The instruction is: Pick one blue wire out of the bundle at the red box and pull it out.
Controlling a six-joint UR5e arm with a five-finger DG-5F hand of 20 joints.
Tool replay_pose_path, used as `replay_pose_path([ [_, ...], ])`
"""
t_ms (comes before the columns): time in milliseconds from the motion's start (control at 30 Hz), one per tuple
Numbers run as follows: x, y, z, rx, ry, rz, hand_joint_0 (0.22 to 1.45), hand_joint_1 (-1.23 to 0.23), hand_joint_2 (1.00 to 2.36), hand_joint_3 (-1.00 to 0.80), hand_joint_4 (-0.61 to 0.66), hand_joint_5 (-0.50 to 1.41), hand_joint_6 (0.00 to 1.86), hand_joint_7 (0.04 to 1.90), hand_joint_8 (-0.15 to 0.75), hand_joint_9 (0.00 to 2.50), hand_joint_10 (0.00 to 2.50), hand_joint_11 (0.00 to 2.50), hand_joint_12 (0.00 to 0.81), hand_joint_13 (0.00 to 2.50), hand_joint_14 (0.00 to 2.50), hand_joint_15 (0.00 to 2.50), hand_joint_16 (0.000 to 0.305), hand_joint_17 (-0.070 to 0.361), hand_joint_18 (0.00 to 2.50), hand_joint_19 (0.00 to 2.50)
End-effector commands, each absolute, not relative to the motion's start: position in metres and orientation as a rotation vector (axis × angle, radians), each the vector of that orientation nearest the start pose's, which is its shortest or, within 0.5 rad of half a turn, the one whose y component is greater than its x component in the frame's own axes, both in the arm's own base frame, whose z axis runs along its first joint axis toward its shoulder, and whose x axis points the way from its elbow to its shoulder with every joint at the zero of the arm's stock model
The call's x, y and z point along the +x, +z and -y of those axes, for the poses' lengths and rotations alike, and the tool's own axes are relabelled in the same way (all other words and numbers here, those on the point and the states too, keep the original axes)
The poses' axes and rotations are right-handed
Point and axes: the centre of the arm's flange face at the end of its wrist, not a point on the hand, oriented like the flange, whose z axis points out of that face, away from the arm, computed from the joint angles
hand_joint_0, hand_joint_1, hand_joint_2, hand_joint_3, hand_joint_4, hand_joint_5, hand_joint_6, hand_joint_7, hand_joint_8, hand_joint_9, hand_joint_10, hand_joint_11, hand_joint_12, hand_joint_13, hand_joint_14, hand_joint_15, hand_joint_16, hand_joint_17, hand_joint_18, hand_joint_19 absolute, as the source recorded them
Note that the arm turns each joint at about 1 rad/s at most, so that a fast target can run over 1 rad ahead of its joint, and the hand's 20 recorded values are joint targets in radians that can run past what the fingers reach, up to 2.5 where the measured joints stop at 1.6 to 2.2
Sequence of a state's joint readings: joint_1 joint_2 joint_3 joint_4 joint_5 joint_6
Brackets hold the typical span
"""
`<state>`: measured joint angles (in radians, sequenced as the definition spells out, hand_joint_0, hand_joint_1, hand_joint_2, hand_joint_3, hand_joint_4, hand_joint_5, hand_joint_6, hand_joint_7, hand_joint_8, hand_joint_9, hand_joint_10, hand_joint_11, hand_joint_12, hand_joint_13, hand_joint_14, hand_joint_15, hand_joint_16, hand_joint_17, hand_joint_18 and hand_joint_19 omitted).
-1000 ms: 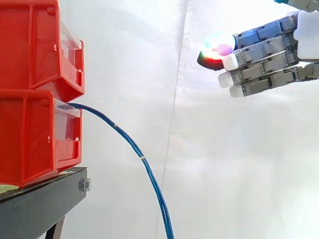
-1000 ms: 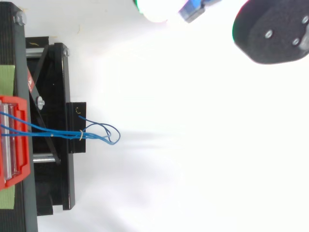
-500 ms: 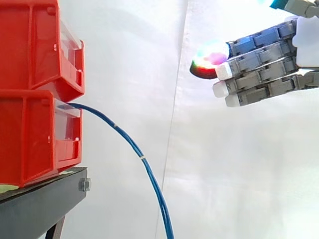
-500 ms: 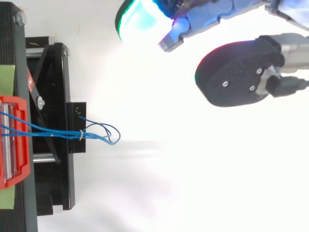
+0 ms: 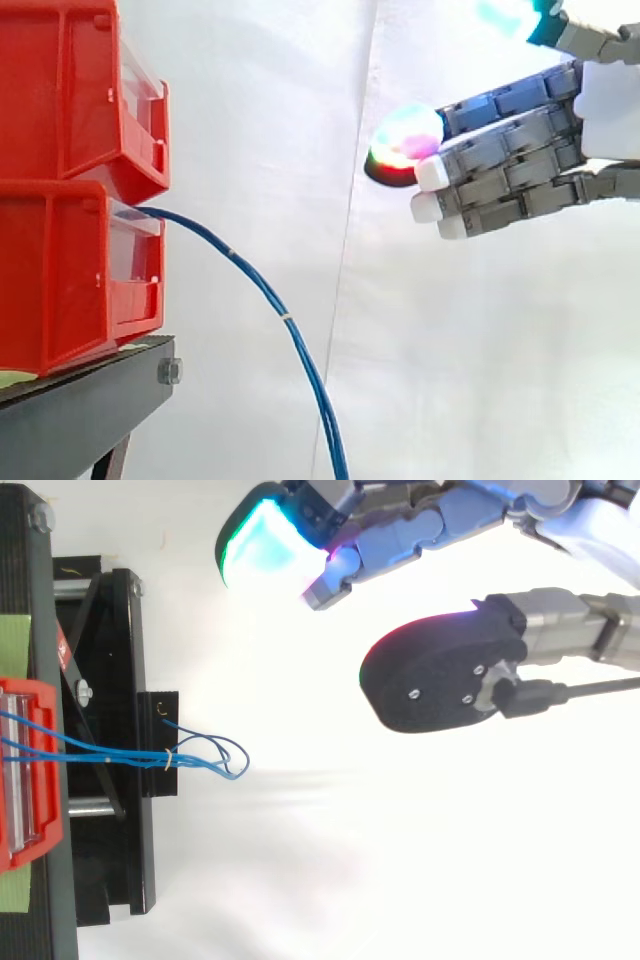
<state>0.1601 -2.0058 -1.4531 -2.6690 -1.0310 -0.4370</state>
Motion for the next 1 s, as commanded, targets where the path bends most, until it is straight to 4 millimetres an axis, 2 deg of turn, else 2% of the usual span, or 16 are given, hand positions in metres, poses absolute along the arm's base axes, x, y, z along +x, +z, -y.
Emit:
replay_pose_path([
  [0,0.677,0.334,0.078,1.032,0.652,-1.033,0.52,-0.48,1.00,-0.46,0.38,-0.16,0.50,0.82,0.338,0.79,0.01,0.30,0.414,0.64,0.01,0.27,0.055,0.124,0.46,0.26],
  [33,0.681,0.325,0.079,1.033,0.652,-1.027,0.52,-0.48,1.00,-0.46,0.39,-0.16,0.50,0.81,0.340,0.79,0.01,0.30,0.413,0.64,0.01,0.27,0.055,0.124,0.46,0.27],
  [100,0.686,0.323,0.076,1.022,0.666,-1.007,0.52,-0.48,1.00,-0.47,0.38,-0.16,0.50,0.82,0.339,0.80,0.01,0.31,0.414,0.64,0.01,0.27,0.055,0.124,0.47,0.27],
  [133,0.691,0.312,0.076,1.024,0.669,-1.002,0.52,-0.48,1.00,-0.46,0.38,-0.16,0.50,0.82,0.339,0.80,0.01,0.31,0.413,0.64,0.01,0.27,0.055,0.124,0.47,0.27],
  [200,0.697,0.310,0.077,1.017,0.682,-0.970,0.52,-0.48,1.00,-0.46,0.38,-0.16,0.50,0.81,0.342,0.80,0.01,0.31,0.414,0.64,0.01,0.27,0.055,0.124,0.47,0.27],
  [433,0.696,0.308,0.075,1.030,0.669,-0.977,0.52,-0.48,1.00,-0.46,0.39,-0.16,0.50,0.82,0.340,0.81,0.01,0.31,0.416,0.65,0.01,0.28,0.055,0.124,0.48,0.27],
  [667,0.706,0.288,0.068,1.033,0.675,-0.965,0.53,-0.48,1.00,-0.46,0.39,-0.16,0.50,0.82,0.340,0.81,0.01,0.31,0.416,0.66,0.01,0.28,0.055,0.124,0.49,0.28],
  [967,0.703,0.284,0.067,1.059,0.682,-0.981,0.53,-0.48,1.00,-0.46,0.39,-0.16,0.50,0.82,0.342,0.82,0.01,0.32,0.417,0.67,0.01,0.29,0.055,0.123,0.49,0.29],
])
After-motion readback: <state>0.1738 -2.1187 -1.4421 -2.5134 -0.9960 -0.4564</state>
